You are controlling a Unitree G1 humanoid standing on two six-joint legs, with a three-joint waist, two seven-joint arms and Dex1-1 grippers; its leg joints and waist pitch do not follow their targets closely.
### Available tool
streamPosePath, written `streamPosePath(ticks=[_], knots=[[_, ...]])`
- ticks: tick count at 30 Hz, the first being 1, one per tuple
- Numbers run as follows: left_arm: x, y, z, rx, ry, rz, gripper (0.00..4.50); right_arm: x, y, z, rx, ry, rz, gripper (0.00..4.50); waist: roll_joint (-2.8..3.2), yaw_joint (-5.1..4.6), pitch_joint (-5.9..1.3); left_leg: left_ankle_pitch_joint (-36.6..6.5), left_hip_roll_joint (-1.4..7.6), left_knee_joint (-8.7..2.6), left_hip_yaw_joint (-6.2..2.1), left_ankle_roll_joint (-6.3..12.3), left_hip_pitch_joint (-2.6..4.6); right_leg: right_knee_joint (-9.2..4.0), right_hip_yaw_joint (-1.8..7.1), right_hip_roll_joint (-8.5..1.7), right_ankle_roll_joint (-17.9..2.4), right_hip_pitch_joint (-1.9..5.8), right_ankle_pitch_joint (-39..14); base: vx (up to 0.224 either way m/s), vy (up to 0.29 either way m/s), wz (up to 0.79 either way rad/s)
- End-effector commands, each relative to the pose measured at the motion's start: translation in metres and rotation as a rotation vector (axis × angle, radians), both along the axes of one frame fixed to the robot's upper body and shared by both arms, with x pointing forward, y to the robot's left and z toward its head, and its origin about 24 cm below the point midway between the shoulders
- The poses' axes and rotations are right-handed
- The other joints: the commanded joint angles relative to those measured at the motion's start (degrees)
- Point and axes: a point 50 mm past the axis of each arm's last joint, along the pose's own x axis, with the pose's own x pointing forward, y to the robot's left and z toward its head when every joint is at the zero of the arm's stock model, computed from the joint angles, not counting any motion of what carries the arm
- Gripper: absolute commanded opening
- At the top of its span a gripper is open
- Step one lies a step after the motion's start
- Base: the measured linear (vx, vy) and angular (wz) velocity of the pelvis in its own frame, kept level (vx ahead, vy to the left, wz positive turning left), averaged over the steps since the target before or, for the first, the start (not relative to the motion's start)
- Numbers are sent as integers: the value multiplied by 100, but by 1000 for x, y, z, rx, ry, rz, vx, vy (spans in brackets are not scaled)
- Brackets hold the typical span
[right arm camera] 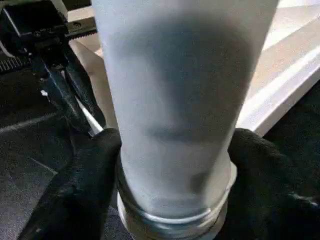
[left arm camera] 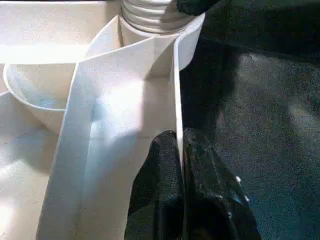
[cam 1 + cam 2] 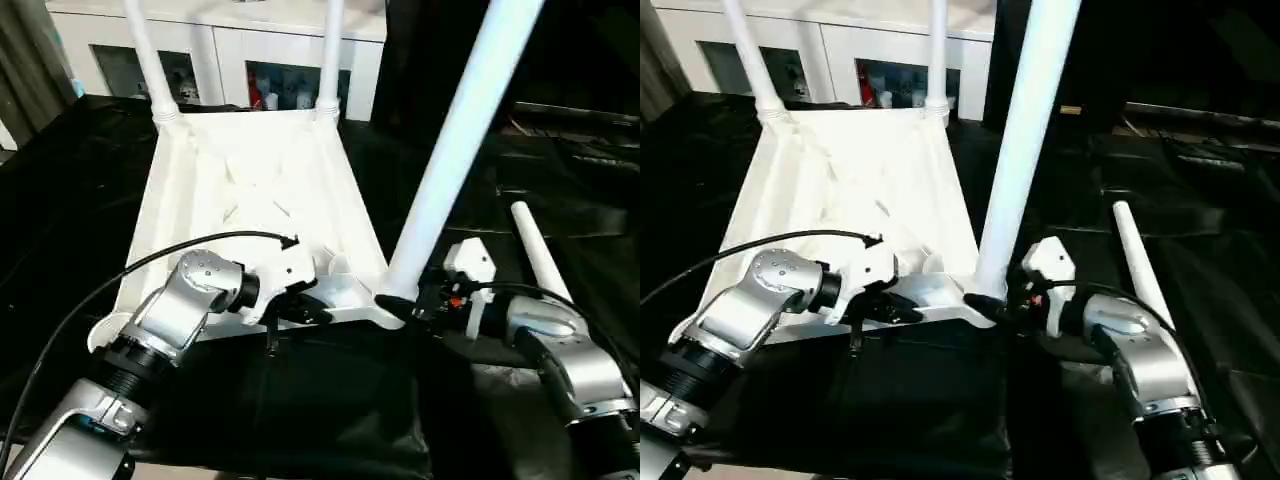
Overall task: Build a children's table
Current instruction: Rotate leg to tighten
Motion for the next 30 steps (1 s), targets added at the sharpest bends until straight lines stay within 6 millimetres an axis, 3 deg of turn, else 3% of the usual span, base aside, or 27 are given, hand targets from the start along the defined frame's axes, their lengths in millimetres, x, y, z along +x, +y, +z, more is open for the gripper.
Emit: streamPosePath(ticks=[1,14,17,20,22,23,25,26,29,30], knots=[[-1,-14,15,-85,-56,-77,0,0,0,-1,-20,-10,7,302,-68,-17,-436,-541,213,-384,-59,364,32,-363,307,-332,-1095,356,-1001,0,0,0],[1,-11,14,-86,-56,-58,0,0,-2,-7,-21,7,-16,274,-79,-10,-445,-470,206,-363,-55,414,33,-351,304,-330,-1090,362,-994,0,0,0],[4,-13,14,-97,-57,-23,0,3,-5,-14,2,37,-111,274,-79,-25,-443,-483,199,-365,-57,398,26,-358,299,-331,-1097,360,-1034,0,0,0],[11,-23,14,-123,-71,70,0,12,-11,-32,37,107,-347,274,-50,-69,-437,-551,193,-368,-57,306,29,-383,297,-333,-1096,348,-1148,0,0,0],[13,-25,13,-125,-71,93,0,14,-10,-36,49,123,-389,274,-62,-98,-440,-635,183,-380,-73,212,14,-397,286,-332,-1004,381,-1393,0,0,0],[16,-30,12,-125,-81,132,0,18,-9,-40,54,133,-457,274,-6,-86,-445,-665,183,-374,-76,195,33,-401,291,-338,-1002,369,-1418,0,0,0],[23,-42,9,-122,-105,227,0,28,-4,-48,68,154,-600,273,-26,-138,-436,-805,168,-380,-70,108,33,-452,288,-336,-973,354,-1644,0,0,0],[25,-47,8,-125,-117,260,0,32,-3,-50,70,161,-653,273,23,-133,-443,-789,163,-374,-74,78,36,-447,288,-340,-972,352,-1648,0,0,0],[30,-62,5,-129,-134,364,0,43,4,-54,61,172,-786,272,-1,-157,-446,-805,150,-370,-67,83,37,-466,284,-318,-959,357,-1627,0,0,0],[32,-68,3,-124,-143,400,0,47,7,-55,54,175,-836,272,22,-162,-455,-826,155,-370,-70,78,45,-467,277,-321,-969,344,-1629,0,0,0]])
